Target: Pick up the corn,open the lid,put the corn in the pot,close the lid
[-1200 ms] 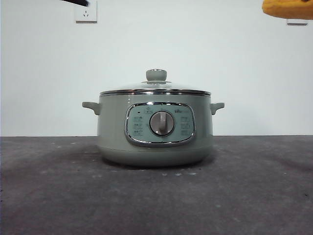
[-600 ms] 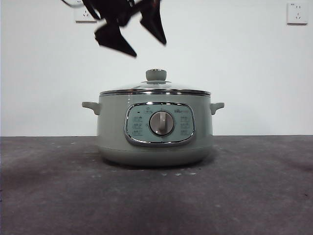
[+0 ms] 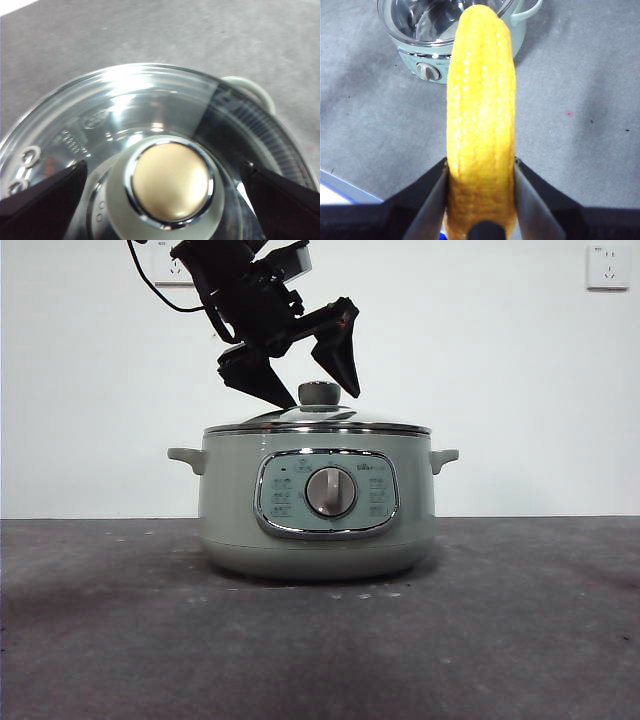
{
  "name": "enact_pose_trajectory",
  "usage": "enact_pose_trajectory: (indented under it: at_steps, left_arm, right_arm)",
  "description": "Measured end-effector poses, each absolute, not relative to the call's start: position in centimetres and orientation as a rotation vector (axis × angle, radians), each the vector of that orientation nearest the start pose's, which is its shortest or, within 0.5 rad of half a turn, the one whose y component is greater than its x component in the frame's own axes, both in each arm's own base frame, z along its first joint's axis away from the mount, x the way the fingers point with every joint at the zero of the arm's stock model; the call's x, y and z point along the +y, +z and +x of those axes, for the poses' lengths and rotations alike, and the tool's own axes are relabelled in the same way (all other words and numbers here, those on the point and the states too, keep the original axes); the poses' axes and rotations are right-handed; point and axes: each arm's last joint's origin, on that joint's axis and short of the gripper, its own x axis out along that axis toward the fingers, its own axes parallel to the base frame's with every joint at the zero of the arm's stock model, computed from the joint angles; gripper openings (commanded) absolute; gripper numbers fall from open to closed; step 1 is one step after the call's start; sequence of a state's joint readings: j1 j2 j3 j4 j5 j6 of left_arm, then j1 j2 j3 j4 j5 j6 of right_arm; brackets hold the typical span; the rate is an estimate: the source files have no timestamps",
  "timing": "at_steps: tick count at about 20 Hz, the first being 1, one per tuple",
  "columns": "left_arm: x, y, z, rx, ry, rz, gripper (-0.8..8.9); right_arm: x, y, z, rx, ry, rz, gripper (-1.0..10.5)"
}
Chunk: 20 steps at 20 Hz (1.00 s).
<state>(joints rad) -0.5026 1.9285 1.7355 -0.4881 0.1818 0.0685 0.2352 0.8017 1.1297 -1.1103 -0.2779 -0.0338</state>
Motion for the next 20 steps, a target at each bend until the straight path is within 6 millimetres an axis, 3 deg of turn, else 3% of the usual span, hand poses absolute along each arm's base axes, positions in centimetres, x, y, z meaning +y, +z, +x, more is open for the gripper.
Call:
enact_pose_trajectory:
  at_steps: [3,11,20]
  left_arm:
    - [-21.57,30.1,38.15,0.678,-0.681,0.177,2.63]
    - [-21.7,30.23,38.14,0.664,-0.688,0.185,-0.1]
    - [-21.68,30.33,38.09,0.663,-0.691,0.184,-0.09]
  right_arm:
    - [3.49,36.16,11.17,0.782,0.499,-0.015,-0.2]
    - [3.5,36.15,11.18,0.782,0.5,-0.014,-0.2]
    - [3.5,36.15,11.18,0.782,0.5,-0.014,-0.2]
